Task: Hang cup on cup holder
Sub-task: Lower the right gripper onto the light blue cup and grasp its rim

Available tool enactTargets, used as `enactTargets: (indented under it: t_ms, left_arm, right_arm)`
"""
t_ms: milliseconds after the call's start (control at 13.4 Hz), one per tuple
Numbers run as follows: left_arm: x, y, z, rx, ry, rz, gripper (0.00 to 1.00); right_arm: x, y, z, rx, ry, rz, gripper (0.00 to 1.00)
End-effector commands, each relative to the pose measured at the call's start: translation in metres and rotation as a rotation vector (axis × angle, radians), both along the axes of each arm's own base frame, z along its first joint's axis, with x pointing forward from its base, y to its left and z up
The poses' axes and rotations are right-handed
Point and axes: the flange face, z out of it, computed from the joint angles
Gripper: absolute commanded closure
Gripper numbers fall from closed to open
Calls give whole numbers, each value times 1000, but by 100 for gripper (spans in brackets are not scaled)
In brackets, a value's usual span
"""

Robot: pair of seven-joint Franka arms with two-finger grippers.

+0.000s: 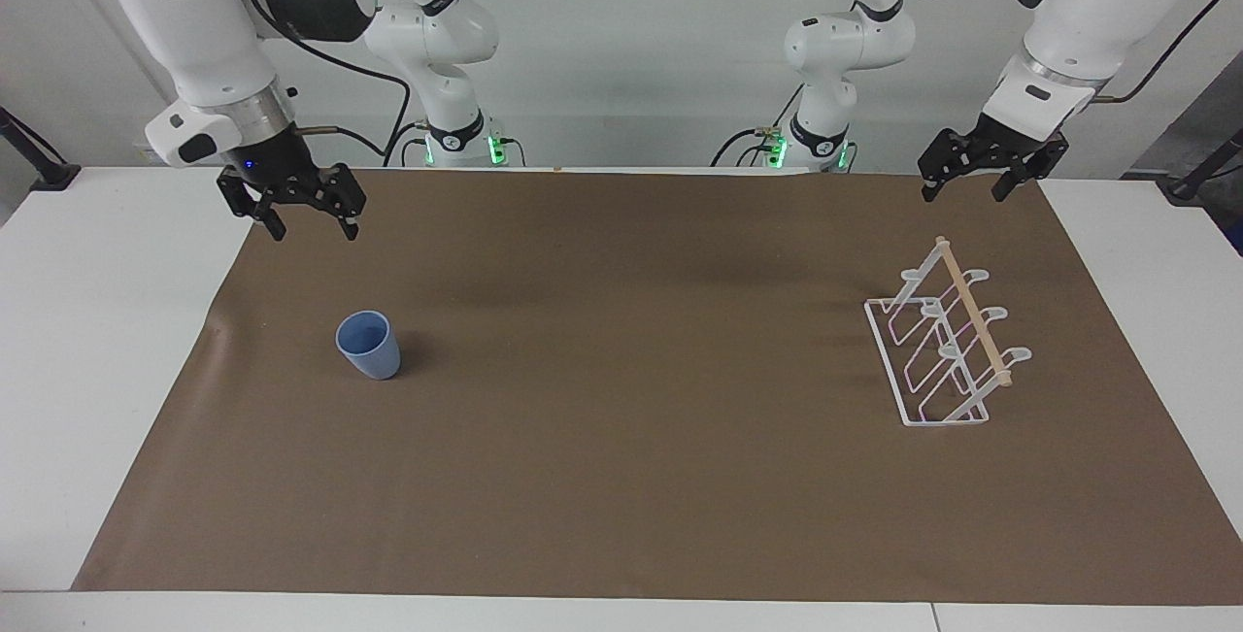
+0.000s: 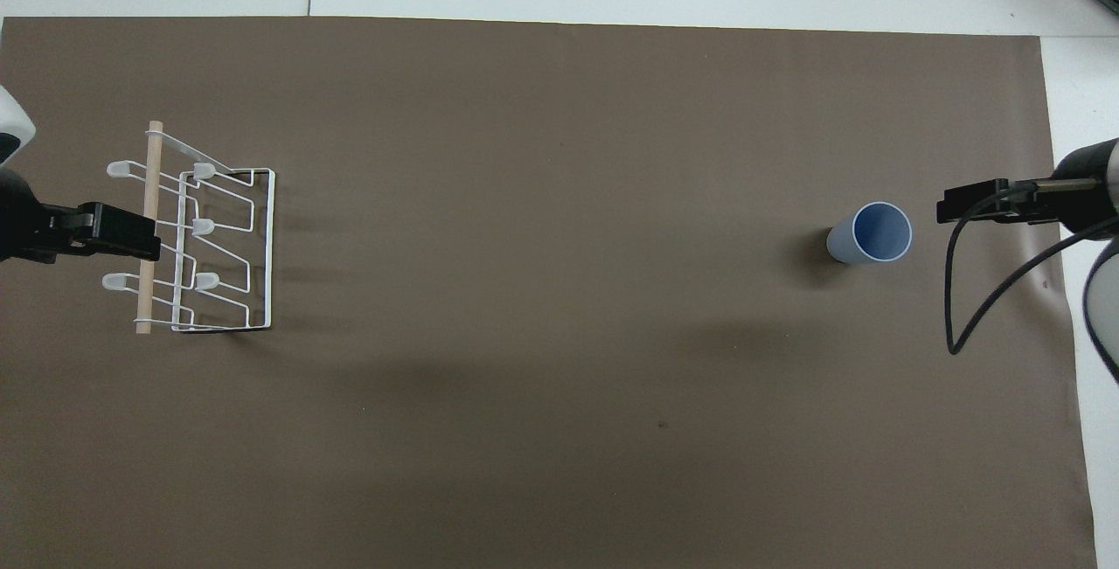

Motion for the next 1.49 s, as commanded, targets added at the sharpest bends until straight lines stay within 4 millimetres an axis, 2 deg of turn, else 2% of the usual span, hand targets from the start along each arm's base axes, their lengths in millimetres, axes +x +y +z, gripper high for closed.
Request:
enactTargets:
  t_ms: [0, 223, 446, 669, 1115, 1190, 1264, 1413]
  left_arm:
    - [-8, 2, 1, -8, -12, 8, 0]
    - [-8, 2, 1, -8, -12, 8, 0]
    - [-8, 2, 1, -8, -12, 8, 0]
    - [-8, 2, 1, -8, -12, 8, 0]
    - [-8, 2, 1, -8, -12, 8, 0]
    - [-8, 2, 1, -8, -12, 8, 0]
    - [-8, 2, 1, -8, -12, 8, 0]
    - [-8, 2, 1, -8, -12, 8, 0]
  right_arm:
    - [-11, 4, -40, 22, -7, 15, 0]
    - [-1, 15, -89, 16, -20, 31, 0]
    - [13, 25, -126, 14, -18, 47, 0]
    - [13, 28, -160, 8, -52, 57, 0]
    - [0, 28, -199, 1, -35, 107, 0]
    - [-1, 27, -201, 0, -30, 108, 17]
    - [-1, 27, -201, 0, -30, 110, 47]
    - [-2, 28, -200, 1, -29, 105, 100]
